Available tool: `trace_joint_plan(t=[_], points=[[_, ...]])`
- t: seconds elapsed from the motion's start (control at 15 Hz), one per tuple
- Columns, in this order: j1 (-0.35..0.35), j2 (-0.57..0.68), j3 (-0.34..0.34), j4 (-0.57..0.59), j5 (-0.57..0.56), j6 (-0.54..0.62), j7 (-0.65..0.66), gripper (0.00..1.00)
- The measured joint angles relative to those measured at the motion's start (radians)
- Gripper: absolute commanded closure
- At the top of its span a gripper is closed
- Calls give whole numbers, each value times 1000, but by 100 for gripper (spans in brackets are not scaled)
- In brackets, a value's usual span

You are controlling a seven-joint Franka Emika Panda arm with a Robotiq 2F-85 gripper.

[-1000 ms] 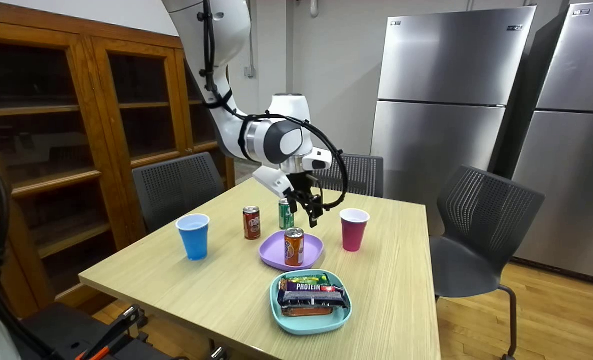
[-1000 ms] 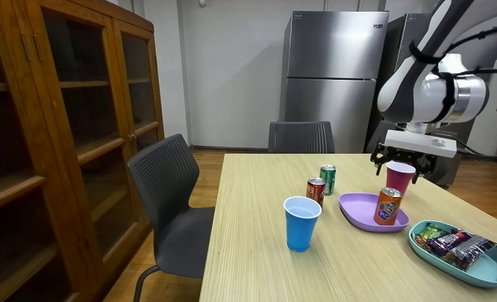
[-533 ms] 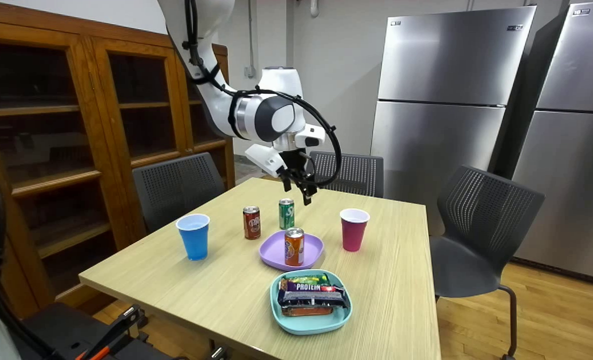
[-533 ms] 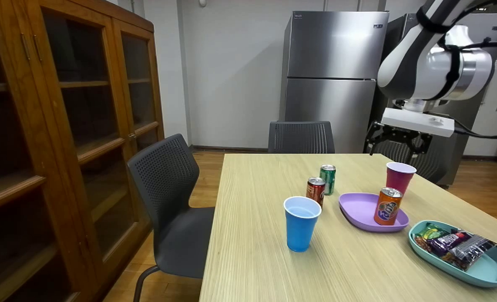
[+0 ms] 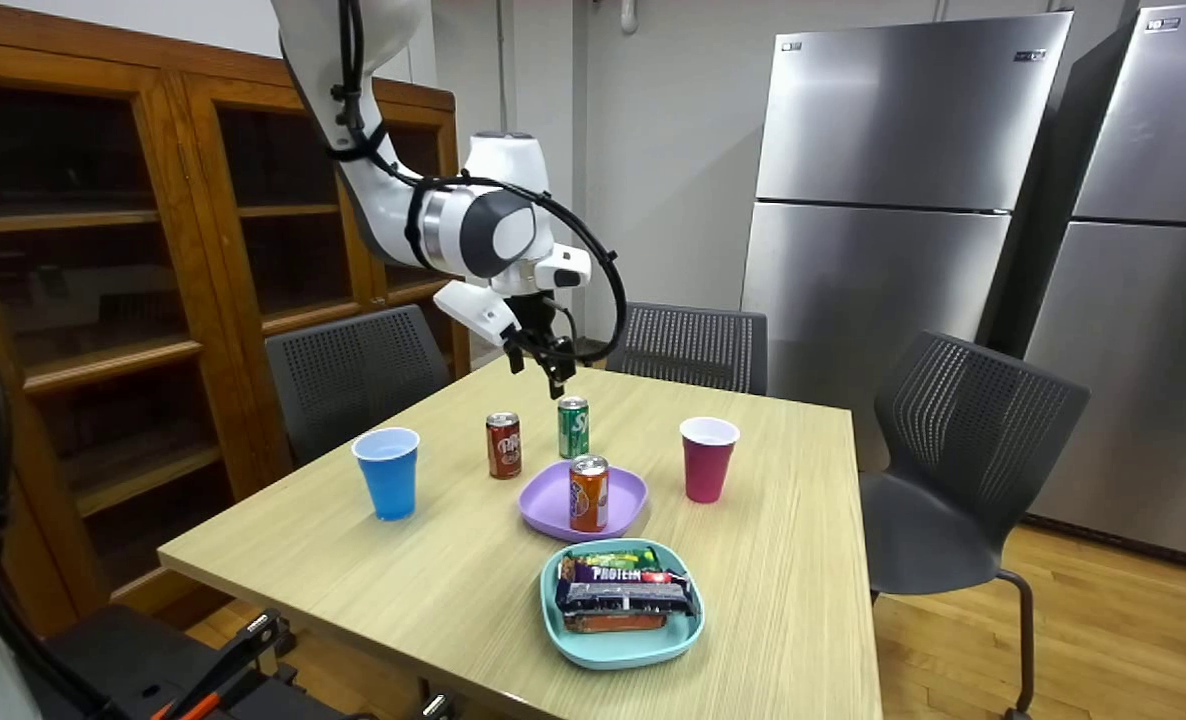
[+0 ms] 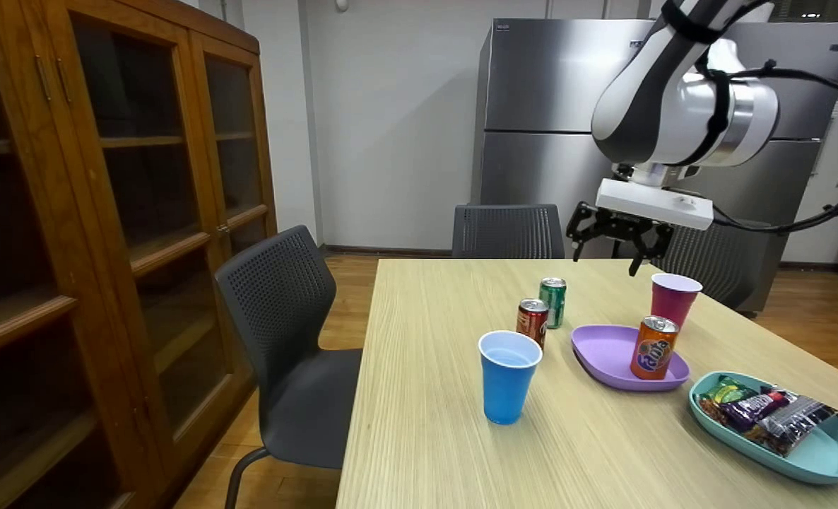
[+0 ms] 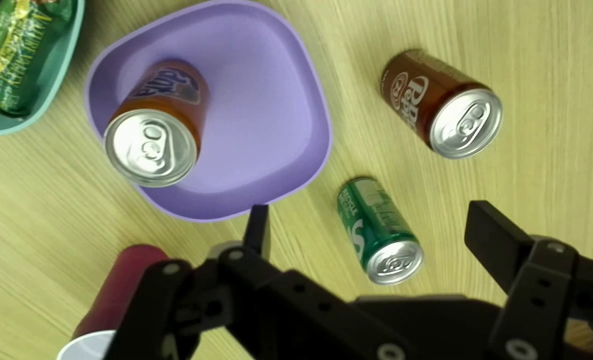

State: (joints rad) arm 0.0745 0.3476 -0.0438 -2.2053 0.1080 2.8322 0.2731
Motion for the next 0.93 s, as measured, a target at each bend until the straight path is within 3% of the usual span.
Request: trace_joint_plan(t=[0.33,0.93], points=[[20,1,32,-21,0,28,-5,0],[40,29,10,-10,-44,29,-7,0]])
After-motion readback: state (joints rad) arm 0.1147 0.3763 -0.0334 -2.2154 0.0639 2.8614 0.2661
